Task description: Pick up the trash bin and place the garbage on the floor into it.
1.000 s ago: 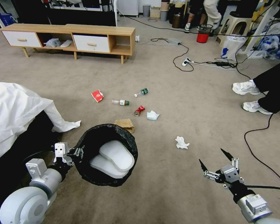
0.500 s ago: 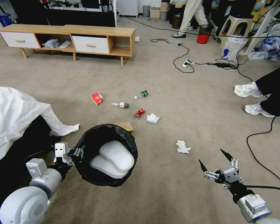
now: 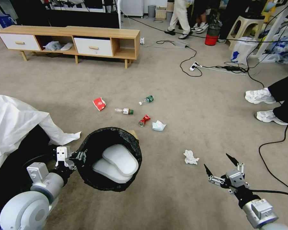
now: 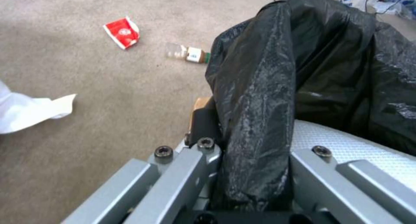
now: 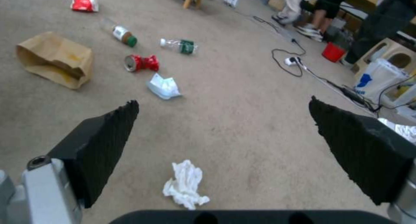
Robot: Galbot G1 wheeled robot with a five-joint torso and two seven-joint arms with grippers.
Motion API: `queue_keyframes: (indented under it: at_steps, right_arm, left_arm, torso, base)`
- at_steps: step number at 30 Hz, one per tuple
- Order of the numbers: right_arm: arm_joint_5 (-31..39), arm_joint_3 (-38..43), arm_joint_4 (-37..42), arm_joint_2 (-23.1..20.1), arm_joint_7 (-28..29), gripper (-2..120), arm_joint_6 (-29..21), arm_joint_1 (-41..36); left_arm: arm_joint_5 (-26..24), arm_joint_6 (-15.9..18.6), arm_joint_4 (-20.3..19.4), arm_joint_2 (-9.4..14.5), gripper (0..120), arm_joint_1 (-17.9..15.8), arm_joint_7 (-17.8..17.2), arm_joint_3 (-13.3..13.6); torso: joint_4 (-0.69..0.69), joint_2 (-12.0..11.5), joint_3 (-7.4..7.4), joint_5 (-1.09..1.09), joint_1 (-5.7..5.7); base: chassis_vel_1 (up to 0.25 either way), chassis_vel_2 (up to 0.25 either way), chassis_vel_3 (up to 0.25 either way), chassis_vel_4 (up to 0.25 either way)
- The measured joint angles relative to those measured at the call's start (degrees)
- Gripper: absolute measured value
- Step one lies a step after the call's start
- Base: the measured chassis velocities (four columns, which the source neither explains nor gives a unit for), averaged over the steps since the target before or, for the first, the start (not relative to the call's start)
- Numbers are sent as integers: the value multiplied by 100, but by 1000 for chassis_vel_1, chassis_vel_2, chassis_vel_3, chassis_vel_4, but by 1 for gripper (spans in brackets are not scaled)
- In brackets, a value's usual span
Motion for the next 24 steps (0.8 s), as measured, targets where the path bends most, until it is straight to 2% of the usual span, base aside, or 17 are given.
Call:
queue_keyframes:
  at_steps: [24]
  right_arm:
    - [-15,-2,-2,81,-18,100,40,-3]
  left_arm:
    - [6,5,-72,-11,0,41,-3,-26]
  torso:
    - [1,0,0,0,0]
  base:
    - [-90,91,92,-88]
